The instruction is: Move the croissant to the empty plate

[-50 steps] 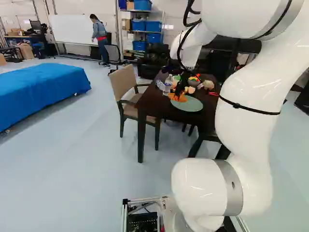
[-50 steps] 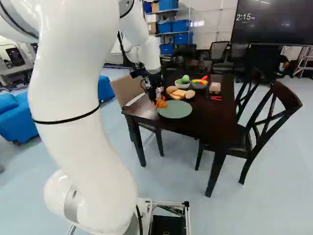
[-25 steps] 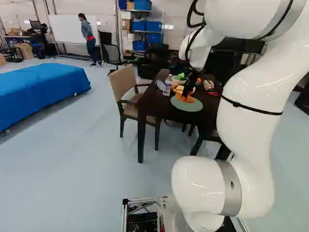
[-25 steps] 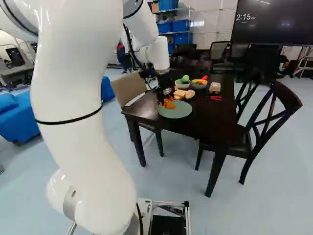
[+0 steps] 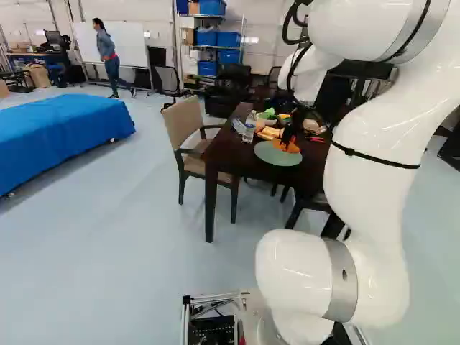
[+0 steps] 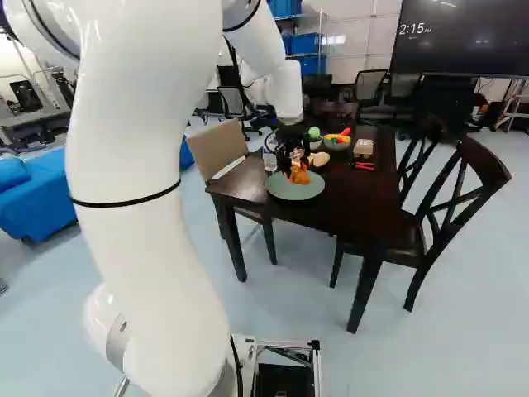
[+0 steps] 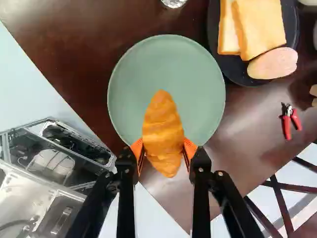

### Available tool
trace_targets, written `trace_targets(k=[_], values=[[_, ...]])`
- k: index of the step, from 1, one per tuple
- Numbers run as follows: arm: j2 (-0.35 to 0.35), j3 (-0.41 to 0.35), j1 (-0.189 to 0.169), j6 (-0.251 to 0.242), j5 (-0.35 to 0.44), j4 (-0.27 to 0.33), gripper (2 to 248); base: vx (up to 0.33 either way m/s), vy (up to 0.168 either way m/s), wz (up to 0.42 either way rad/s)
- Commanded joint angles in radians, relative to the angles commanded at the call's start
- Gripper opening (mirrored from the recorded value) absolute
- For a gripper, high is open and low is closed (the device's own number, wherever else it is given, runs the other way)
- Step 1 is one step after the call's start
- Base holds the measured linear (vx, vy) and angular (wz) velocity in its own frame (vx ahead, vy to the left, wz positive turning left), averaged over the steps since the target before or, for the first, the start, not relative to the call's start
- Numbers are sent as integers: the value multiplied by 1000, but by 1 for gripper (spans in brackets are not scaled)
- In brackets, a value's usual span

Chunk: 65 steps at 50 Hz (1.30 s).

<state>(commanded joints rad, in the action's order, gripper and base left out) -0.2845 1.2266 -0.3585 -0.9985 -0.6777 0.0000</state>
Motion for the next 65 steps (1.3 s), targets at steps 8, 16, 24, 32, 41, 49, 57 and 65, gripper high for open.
trace_targets(k=[8,16,24,32,41,49,57,65], values=[[-10,12,-24,0,0,0,119,0,0,0],[-17,14,-25,0,0,0,119,0,0,0],[-37,17,-25,0,0,0,119,0,0,0],[-66,29,-21,0,0,0,119,0,0,0],[-88,45,-9,0,0,0,119,0,0,0],[-89,46,-8,0,0,0,119,0,0,0],[-89,46,-8,0,0,0,157,0,0,0],[-89,46,-8,0,0,0,190,0,0,0]])
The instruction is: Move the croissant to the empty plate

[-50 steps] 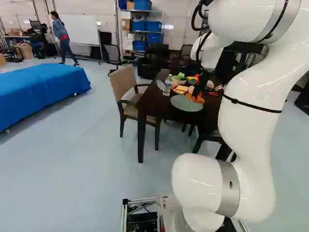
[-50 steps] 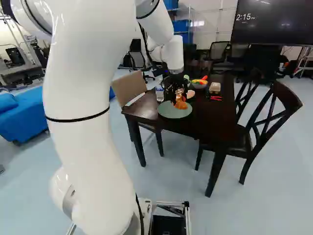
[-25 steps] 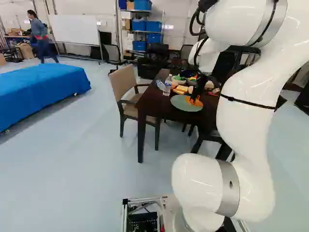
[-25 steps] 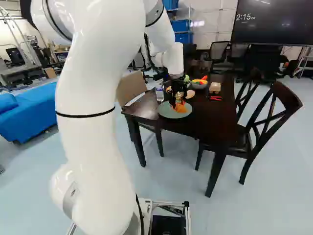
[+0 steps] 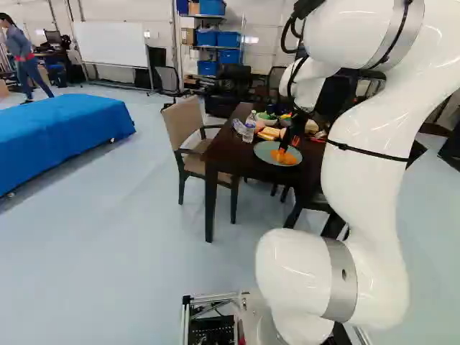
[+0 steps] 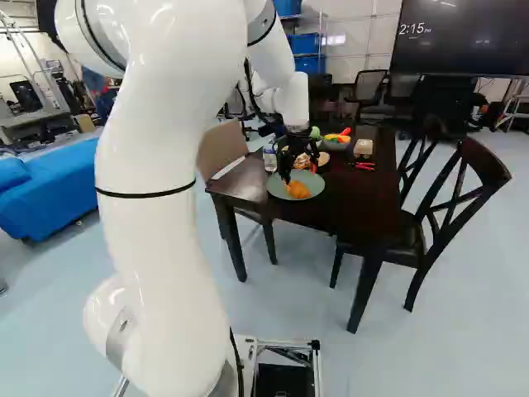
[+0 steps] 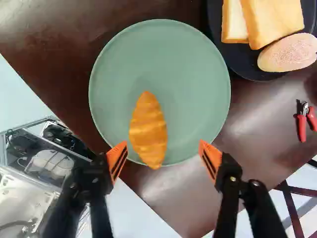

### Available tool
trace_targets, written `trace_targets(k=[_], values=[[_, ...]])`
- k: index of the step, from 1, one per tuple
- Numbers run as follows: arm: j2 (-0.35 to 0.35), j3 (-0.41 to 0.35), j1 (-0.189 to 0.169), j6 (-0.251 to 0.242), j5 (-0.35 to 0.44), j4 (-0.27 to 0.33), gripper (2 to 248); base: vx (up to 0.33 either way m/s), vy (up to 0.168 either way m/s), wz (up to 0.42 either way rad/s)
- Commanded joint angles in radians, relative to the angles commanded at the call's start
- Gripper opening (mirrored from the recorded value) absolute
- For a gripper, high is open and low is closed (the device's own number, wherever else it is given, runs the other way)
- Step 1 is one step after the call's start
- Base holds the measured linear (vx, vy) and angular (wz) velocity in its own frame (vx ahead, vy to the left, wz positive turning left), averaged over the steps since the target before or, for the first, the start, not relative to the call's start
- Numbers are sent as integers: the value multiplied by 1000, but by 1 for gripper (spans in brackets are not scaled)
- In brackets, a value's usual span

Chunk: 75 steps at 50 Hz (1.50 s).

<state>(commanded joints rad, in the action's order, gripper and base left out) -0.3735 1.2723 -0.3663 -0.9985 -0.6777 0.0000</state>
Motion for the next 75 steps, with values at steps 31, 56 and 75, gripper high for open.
trace_targets(k=[31,56,75], values=[[35,-7,0,0,0,0,247,0,0,0],[104,-16,0,0,0,0,247,0,0,0],[154,-19,0,0,0,0,247,0,0,0]])
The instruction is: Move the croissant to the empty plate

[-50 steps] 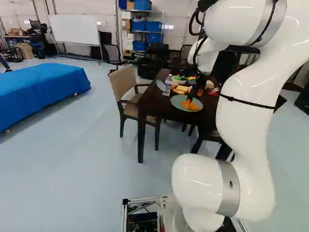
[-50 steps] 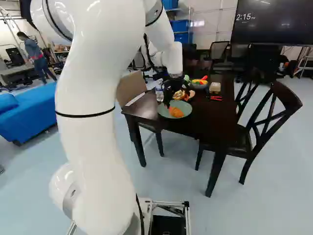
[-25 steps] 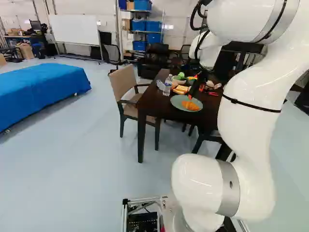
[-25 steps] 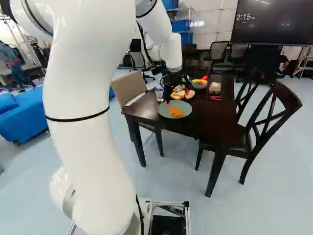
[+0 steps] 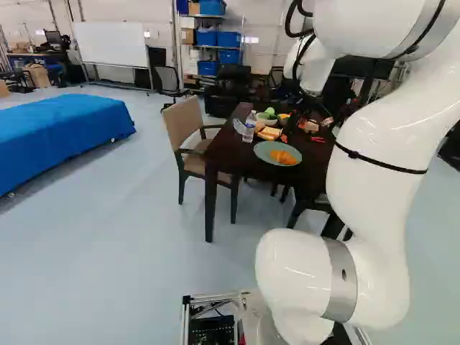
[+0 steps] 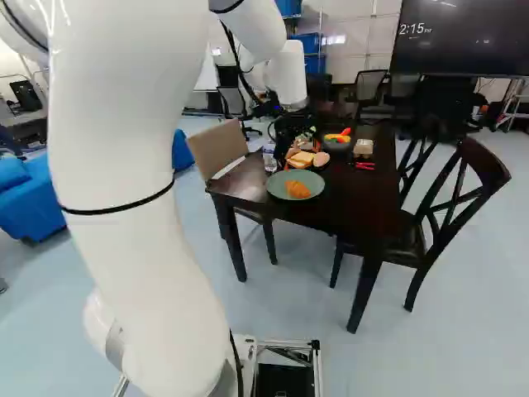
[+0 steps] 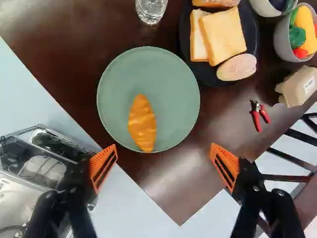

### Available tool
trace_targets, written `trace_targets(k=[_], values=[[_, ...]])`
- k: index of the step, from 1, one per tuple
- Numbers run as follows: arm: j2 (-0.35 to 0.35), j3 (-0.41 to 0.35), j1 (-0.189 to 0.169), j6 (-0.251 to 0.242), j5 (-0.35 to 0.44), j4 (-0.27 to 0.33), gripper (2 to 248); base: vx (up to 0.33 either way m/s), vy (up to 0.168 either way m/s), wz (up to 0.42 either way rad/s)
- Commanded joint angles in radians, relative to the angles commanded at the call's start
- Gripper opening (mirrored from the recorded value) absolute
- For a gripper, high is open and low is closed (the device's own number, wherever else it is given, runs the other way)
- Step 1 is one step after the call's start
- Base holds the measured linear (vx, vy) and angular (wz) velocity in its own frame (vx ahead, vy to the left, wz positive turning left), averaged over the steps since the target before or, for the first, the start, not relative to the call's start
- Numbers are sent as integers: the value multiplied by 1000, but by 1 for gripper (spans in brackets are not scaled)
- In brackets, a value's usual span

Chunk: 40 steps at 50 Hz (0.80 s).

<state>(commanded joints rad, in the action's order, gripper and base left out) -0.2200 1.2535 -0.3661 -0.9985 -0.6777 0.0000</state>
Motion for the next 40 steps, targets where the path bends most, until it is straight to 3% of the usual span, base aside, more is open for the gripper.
trace_targets(k=[20,40], values=[[19,-2,3,0,0,0,247,0,0,0],[45,-31,42,0,0,0,247,0,0,0]])
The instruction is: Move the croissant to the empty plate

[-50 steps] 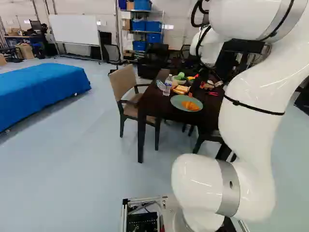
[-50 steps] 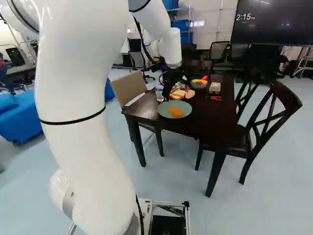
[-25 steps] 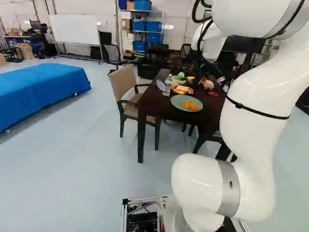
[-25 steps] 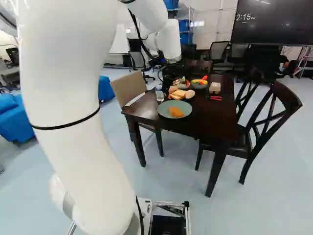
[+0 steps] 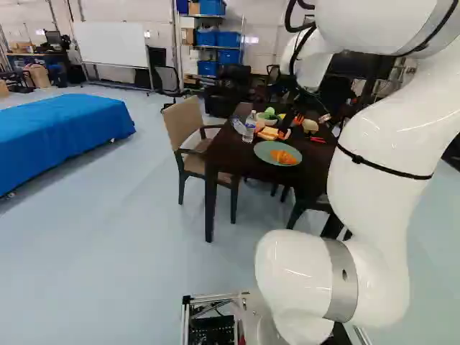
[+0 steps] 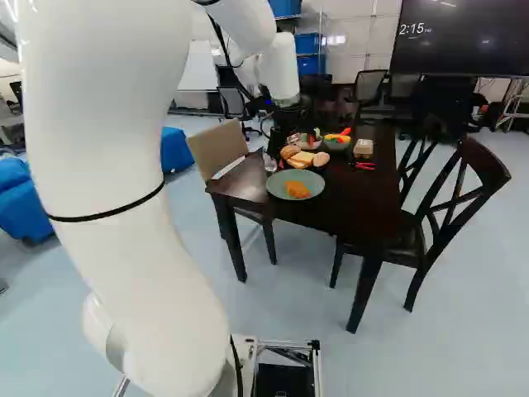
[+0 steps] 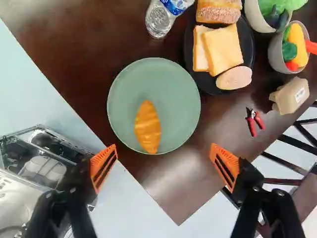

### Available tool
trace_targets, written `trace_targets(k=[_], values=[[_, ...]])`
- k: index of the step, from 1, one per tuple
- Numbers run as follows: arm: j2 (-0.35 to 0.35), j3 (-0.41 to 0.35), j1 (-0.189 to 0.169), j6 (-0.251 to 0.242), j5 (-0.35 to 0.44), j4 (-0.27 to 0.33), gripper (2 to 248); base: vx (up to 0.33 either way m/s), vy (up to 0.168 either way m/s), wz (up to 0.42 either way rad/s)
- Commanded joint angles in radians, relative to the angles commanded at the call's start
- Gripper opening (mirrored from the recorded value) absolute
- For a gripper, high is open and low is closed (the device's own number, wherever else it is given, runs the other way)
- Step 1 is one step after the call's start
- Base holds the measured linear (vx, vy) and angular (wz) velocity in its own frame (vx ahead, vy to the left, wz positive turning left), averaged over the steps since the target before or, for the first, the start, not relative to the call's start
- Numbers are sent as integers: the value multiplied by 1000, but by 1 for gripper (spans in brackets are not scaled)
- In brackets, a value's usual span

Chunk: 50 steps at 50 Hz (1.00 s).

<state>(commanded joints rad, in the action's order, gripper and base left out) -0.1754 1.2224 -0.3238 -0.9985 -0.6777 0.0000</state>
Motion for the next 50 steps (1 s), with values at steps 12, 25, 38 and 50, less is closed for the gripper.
trace_targets(k=[12,25,38,50], values=[[30,-34,26,0,0,-6,247,0,0,0],[68,-76,55,0,0,-39,247,0,0,0],[105,-115,85,0,0,-91,247,0,0,0],[126,-138,114,0,0,-143,247,0,0,0]])
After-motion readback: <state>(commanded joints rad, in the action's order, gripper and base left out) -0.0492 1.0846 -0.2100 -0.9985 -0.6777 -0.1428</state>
